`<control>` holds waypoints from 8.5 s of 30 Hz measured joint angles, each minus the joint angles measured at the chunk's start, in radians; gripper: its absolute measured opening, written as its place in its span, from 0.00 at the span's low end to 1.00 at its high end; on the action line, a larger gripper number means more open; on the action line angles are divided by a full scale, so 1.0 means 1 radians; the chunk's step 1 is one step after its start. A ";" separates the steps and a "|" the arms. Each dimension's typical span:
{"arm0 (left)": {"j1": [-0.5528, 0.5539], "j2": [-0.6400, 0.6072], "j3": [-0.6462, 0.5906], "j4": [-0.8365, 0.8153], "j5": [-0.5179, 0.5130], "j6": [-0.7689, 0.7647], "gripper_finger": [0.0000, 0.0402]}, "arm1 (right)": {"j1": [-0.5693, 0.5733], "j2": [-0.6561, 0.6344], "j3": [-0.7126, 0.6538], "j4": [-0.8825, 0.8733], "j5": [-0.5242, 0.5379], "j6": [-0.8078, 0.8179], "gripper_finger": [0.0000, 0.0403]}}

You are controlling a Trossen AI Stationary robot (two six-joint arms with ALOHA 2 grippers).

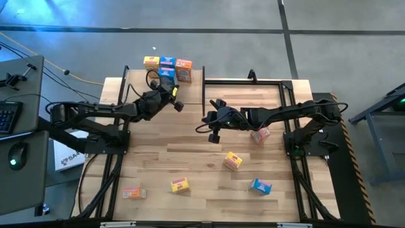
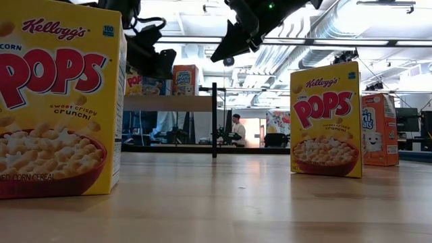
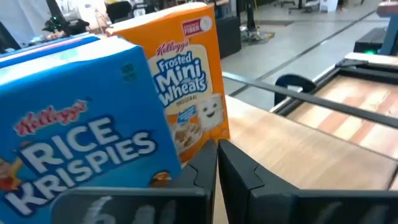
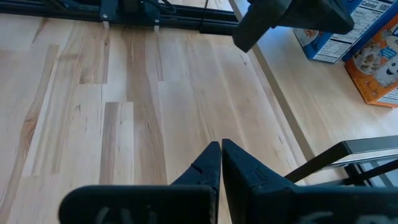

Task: Stack cereal on shelf
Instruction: Put the top blue cereal box on the shelf aligned with the other blue cereal box, then put the right orange cereal box on the shelf aligned with the other orange box

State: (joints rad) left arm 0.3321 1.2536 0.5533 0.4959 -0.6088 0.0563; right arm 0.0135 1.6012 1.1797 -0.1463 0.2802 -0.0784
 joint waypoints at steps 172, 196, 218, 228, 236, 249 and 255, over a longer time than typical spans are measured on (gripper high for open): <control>0.073 -0.326 -0.338 0.181 0.708 -0.202 0.02 | -0.393 0.515 1.107 -0.872 -0.289 -0.218 0.41; 0.073 -0.325 -0.338 0.181 0.712 -0.211 0.02 | -0.349 0.426 1.097 -1.024 -0.133 -0.140 0.21; 0.073 -0.325 -0.338 0.181 0.702 -0.211 0.02 | -0.388 0.443 0.765 -0.522 -0.153 -0.103 0.01; 0.073 -0.325 -0.338 0.169 0.689 -0.211 0.02 | -0.400 0.477 0.766 -0.467 -0.193 -0.126 0.00; 0.073 -0.325 -0.338 0.154 0.684 -0.208 0.02 | -0.353 0.432 0.766 -0.497 -0.289 -0.129 0.00; 0.074 -0.325 -0.338 0.142 0.611 -0.184 0.02 | -0.286 0.555 0.766 -0.146 -0.124 -0.094 0.00; 0.074 -0.325 -0.338 0.135 0.597 -0.184 0.02 | -0.295 0.561 0.766 -0.136 -0.091 -0.055 0.00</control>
State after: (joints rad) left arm 0.4057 0.9291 0.2157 0.6312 -0.0116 -0.1276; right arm -0.2819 2.1625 1.9453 -0.2827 0.1896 -0.1331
